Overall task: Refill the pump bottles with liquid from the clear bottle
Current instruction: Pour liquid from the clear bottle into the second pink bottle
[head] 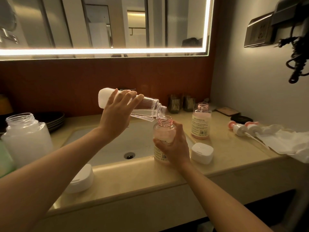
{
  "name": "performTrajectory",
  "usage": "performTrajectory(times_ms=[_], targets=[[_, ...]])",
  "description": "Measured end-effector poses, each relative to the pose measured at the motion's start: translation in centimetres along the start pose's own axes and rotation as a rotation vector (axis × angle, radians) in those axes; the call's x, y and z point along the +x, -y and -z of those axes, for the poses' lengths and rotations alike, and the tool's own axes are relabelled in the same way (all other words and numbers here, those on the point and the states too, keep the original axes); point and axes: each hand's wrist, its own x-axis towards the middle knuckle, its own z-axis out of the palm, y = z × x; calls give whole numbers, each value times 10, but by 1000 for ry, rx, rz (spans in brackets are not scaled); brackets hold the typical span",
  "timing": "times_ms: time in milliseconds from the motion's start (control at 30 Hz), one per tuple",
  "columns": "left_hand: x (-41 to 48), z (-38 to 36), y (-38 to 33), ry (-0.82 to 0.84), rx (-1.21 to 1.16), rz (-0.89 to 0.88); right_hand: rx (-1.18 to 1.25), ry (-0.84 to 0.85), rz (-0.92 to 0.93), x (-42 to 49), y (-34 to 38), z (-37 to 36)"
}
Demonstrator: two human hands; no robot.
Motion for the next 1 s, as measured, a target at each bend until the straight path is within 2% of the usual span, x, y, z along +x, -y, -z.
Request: performTrajectory(times_ms=[1000], targets=[[5, 7, 1, 0, 64, -53, 3, 8, -10, -1, 0, 1]])
